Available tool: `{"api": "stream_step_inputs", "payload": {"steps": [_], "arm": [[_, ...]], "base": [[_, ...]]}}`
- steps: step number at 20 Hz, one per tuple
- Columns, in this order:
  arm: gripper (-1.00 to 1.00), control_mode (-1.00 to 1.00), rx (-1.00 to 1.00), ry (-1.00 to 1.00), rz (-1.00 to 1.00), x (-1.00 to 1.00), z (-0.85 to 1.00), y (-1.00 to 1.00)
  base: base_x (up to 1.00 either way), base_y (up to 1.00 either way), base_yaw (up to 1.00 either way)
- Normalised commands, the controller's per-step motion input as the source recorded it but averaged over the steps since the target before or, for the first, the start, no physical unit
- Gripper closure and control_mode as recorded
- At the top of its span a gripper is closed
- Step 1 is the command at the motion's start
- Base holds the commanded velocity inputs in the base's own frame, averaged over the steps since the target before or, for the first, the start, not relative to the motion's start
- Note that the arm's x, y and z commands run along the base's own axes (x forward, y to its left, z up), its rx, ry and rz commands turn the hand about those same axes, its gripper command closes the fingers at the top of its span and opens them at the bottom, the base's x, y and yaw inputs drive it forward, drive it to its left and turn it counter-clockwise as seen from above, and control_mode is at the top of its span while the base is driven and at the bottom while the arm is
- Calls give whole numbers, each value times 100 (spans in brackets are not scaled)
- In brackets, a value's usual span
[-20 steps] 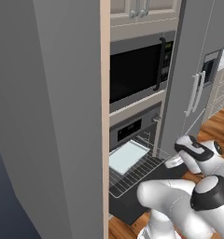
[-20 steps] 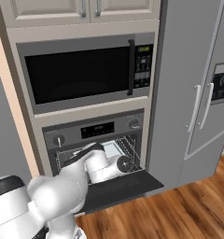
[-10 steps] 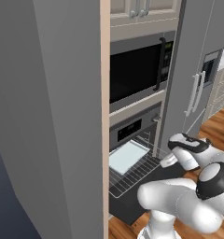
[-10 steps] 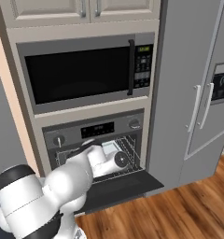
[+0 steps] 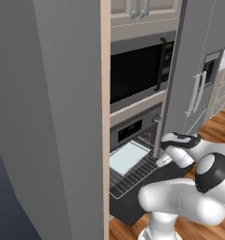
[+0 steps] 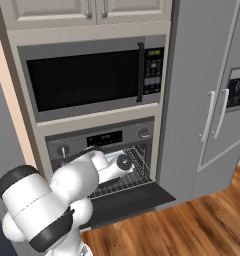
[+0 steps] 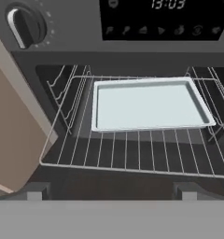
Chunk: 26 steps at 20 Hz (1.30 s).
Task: Take the baked cake out of the oven and place it on the plate for cooling. Then close the oven door.
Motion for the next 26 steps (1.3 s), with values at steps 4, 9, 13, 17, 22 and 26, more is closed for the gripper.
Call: {"api": "stream_step_inputs", "payload": {"steps": [4, 9, 13, 17, 22, 26], "arm": [[-100, -100, -2, -1, 0, 0, -35, 26], [-100, -100, 0, -5, -4, 8, -22, 4], [-100, -100, 0, -2, -6, 16, -33, 0], [-100, -100, -1, 0, -4, 25, -31, 9], [-100, -100, -3, 0, -3, 7, -38, 14], [-100, -100, -1, -7, -2, 0, -49, 6]], "base": [[0, 0, 0], [0, 0, 0], [0, 0, 0], [0, 0, 0], [0, 0, 0], [0, 0, 0]]}}
